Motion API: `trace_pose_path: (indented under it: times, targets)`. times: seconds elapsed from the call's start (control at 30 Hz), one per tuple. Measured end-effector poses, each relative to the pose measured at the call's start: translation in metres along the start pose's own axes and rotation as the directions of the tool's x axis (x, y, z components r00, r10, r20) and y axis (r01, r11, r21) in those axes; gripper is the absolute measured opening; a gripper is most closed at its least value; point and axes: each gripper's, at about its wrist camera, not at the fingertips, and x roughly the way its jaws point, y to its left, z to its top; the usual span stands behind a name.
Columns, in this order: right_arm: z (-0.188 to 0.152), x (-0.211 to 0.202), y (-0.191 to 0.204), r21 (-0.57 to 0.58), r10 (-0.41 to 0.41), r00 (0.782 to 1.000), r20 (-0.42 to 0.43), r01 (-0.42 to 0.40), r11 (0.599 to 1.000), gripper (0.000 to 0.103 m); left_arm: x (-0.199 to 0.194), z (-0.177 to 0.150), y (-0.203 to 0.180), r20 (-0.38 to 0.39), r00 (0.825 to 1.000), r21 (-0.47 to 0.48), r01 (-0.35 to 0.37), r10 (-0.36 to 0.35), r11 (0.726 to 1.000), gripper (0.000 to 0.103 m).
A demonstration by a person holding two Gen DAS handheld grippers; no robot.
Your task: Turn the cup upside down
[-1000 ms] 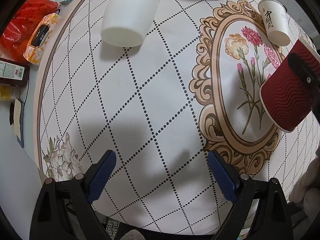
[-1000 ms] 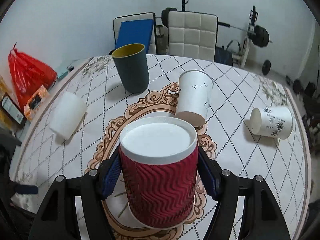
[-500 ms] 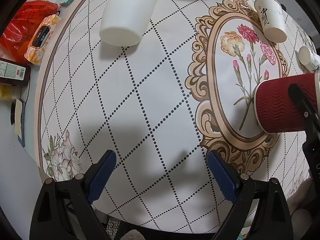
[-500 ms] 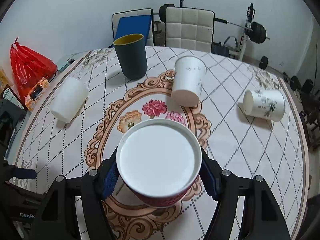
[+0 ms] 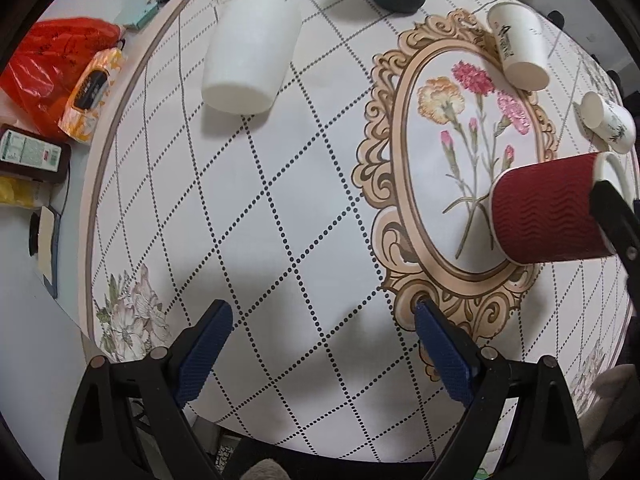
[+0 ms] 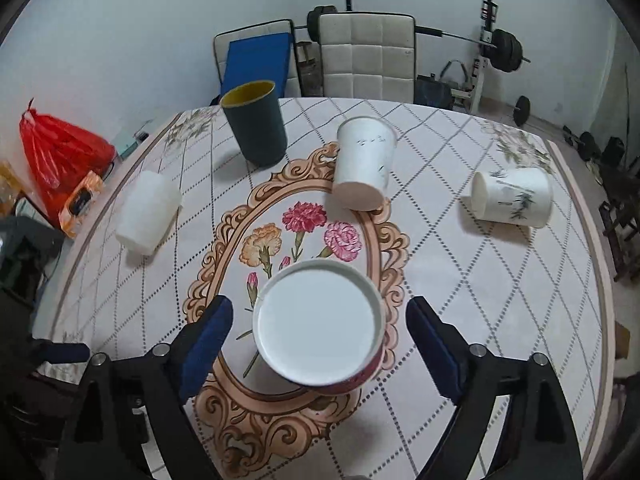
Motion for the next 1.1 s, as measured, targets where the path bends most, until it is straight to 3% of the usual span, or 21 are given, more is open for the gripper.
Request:
trace_pose_path:
  times: [0.13, 0.33, 0.47, 0.63, 0.87, 1.1]
  targets:
    - [0.002, -0.028, -0.011, 0.074, -0.051, 0.998, -0.036, 0.054, 0.996, 0.096, -0.025, -0.007, -0.003, 0.038, 0.999, 0.034, 0.011, -0.013, 0.999, 0.093]
    - [-0.006, -0.085, -0.028, 0.166, -0.145, 0.984, -0.104, 0.161, 0.973, 0.097, -0.086, -0.027, -0.008, 0.160, 0.986, 0.132, 0.036, -0.057, 0.991, 0.093]
    - [-0.012, -0.132, -0.030, 0.202, -0.181, 0.977, -0.111, 0.201, 0.959, 0.097, -0.133, -0.045, -0.006, 0.247, 0.964, 0.184, 0.049, -0.094, 0.982, 0.093]
    - [-0.017, -0.202, -0.019, 0.227, -0.221, 0.973, -0.059, 0.229, 0.947, 0.097, -0.191, -0.070, 0.001, 0.343, 0.929, 0.225, 0.061, -0.138, 0.972, 0.093]
    - [-0.026, -0.305, 0.006, 0.255, -0.254, 0.967, -0.004, 0.247, 0.935, 0.100, -0.265, -0.115, 0.016, 0.429, 0.881, 0.273, 0.085, -0.201, 0.958, 0.093]
    - [-0.038, -0.392, 0.030, 0.240, -0.278, 0.958, 0.064, 0.256, 0.936, 0.101, -0.314, -0.151, 0.025, 0.483, 0.849, 0.270, 0.090, -0.216, 0.959, 0.093]
